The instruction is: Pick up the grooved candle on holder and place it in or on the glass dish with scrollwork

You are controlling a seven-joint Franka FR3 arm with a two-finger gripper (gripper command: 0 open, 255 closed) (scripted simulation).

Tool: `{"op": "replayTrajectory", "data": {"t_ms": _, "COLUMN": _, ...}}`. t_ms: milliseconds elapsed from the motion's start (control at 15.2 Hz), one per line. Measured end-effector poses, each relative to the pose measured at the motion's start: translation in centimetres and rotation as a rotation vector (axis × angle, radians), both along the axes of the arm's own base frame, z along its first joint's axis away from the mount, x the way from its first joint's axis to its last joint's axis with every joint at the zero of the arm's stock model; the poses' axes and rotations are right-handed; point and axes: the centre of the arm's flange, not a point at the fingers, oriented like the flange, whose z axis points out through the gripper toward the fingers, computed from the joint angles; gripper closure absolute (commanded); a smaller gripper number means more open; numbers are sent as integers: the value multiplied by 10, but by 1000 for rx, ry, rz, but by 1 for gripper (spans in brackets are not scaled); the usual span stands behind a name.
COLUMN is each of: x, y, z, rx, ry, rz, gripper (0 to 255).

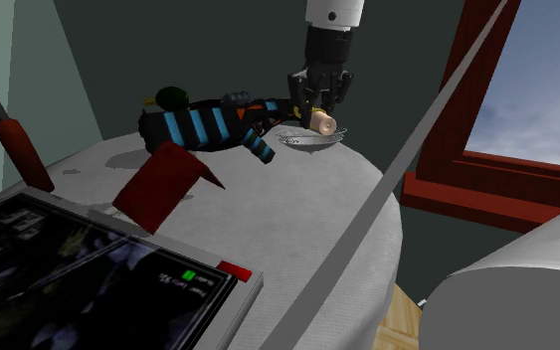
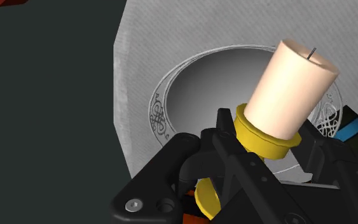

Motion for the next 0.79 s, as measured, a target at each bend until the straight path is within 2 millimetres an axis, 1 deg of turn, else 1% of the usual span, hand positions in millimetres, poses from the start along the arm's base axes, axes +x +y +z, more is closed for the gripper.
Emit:
{"op": "replayTrajectory", "data": {"t_ms": 132, "x": -1, "y": 0, "z": -6, "rx": 0, "ry": 1, "rz": 0, "gripper": 255}}
{"op": "replayTrajectory", "data": {"t_ms": 462, "x": -1, "y": 1, "z": -9, "rx": 0, "ry": 1, "rz": 0, "gripper": 255}}
{"op": "replayTrajectory", "data": {"t_ms": 528, "x": -1, "y": 1, "z": -9, "rx": 0, "ry": 1, "rz": 0, "gripper": 0}}
{"op": "replayTrajectory", "data": {"t_ms": 792, "x": 0, "y": 1, "z": -8, "rx": 0, "ry": 0, "rz": 1, "gripper": 0}}
